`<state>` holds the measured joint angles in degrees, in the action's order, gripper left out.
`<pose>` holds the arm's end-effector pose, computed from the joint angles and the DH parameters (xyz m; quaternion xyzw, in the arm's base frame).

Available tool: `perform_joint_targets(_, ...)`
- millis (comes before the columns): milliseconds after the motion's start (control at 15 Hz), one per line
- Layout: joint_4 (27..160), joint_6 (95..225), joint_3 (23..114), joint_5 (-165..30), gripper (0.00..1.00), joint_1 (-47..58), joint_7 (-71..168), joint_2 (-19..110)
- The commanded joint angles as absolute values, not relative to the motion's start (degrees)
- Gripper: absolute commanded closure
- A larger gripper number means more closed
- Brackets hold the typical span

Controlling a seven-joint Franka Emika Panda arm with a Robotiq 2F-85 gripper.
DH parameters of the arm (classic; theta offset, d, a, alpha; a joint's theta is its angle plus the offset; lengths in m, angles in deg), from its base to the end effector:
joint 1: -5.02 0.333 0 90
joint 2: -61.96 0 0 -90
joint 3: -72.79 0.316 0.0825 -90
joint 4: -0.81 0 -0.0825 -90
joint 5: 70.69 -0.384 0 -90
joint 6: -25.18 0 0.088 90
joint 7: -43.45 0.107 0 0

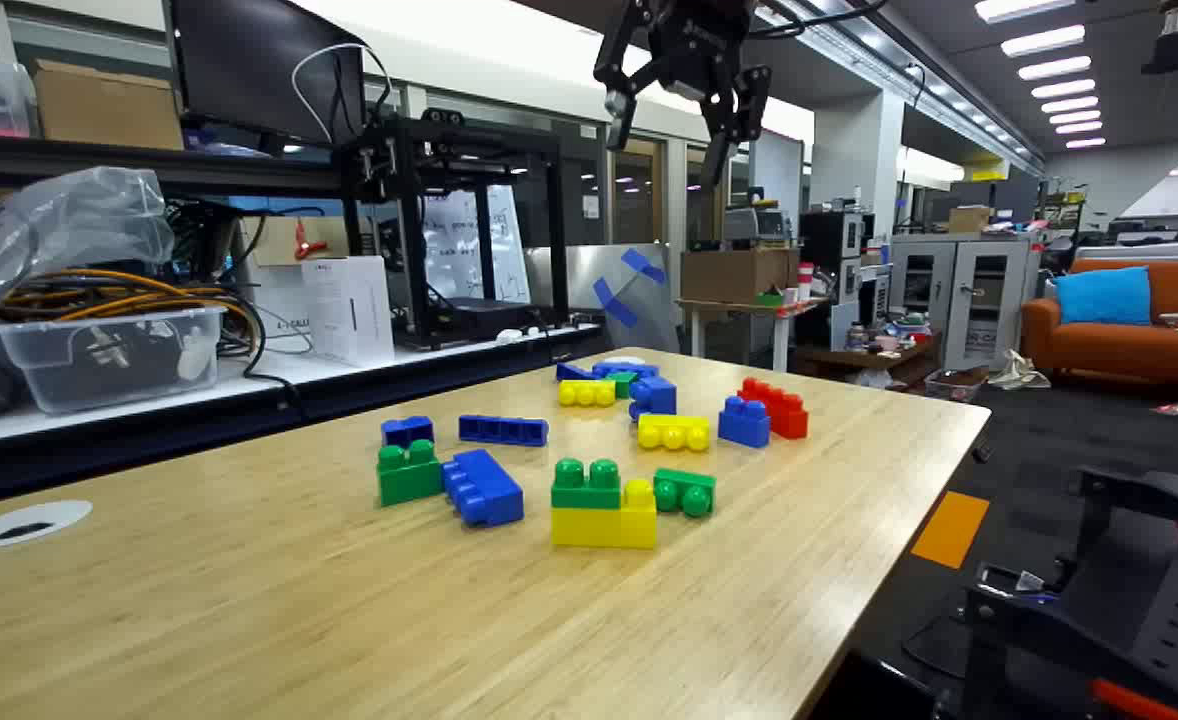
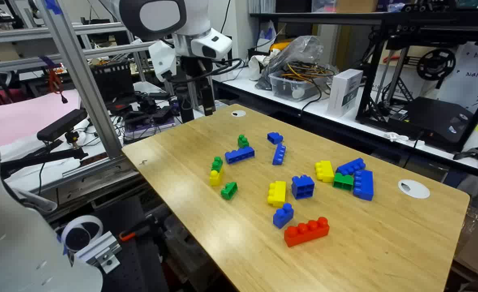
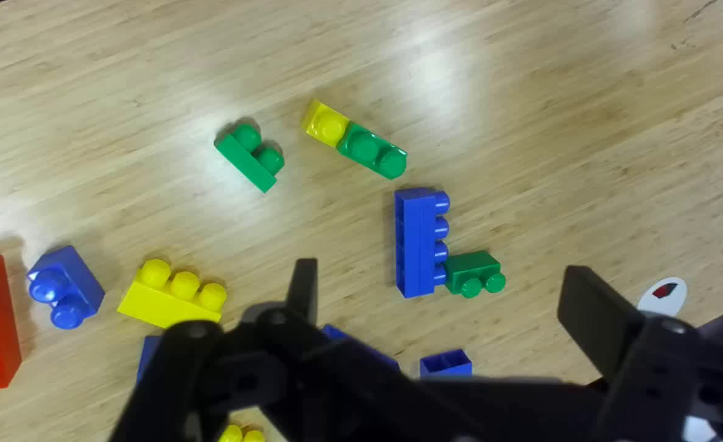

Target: Put the blue block on the green and yellow tower

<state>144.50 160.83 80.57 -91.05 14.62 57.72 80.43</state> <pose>0.4243 0.1376 0.4146 -0.9854 0.0896 -0.0567 0.1335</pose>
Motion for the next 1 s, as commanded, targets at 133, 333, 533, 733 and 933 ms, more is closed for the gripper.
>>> perform_joint_targets(133,144.4,160.7,80.7,-91.1,0.00,14.4,57.7,80.5)
perform_joint_targets(333,144.4,160.7,80.7,-91.1,0.00,14.4,57.7,80.5)
perform_joint_targets(533,144.4,160.7,80.7,-91.1,0.00,14.4,57.7,80.5)
perform_joint_targets(733,143.6,161.2,80.3,-91.3,0.00,14.1,57.6,79.3)
perform_joint_targets(933,142.2,161.5,78.4,-92.9,0.00,14.0,54.8,78.3)
